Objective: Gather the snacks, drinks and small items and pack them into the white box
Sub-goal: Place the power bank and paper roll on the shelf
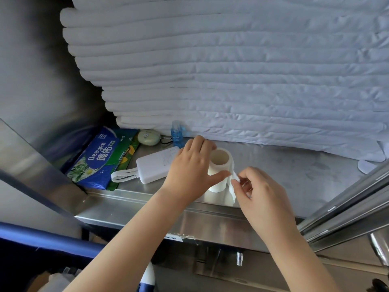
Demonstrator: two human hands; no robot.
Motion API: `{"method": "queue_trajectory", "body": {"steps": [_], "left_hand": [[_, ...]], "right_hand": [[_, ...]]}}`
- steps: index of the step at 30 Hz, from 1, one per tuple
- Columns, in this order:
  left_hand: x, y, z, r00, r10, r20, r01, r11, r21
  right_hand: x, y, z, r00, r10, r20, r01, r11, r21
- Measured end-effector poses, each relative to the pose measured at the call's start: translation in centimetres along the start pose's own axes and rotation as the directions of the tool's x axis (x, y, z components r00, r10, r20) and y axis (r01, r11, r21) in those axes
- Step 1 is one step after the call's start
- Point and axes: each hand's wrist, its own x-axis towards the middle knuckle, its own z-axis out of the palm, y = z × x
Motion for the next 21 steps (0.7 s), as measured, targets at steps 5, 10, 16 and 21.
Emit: {"method": "queue_trajectory", "body": {"steps": [5,10,16,21], "left_hand": [[-0.4,-1.0,-0.3,0.956,0.072,0.283,0.001,0.968,-0.25],[0.1,-1.8,-1.5,0.945,0.163,0.284,-0.074,0.952,-0.298],[0.1,-1.8,-1.3,0.962,0.173,0.213,-0.122,0.966,-0.229],[-0.1,-1.2,-1.1,0.97,0.148,0.192,-0.119,0.98,-0.157]], "right_hand": [[0.0,0.0,0.0,1.0,-0.007,0.014,0.007,1.0,0.009],[0.0,0.0,0.0,1.0,-0.013,0.009,0.013,1.0,0.01],[0.0,0.1,0.0,1.0,-0.018,-0.001,0.018,1.0,0.0],[0.4,0.3,0.2,1.0,-0.002,-0.002,0.002,1.0,-0.007]]}}
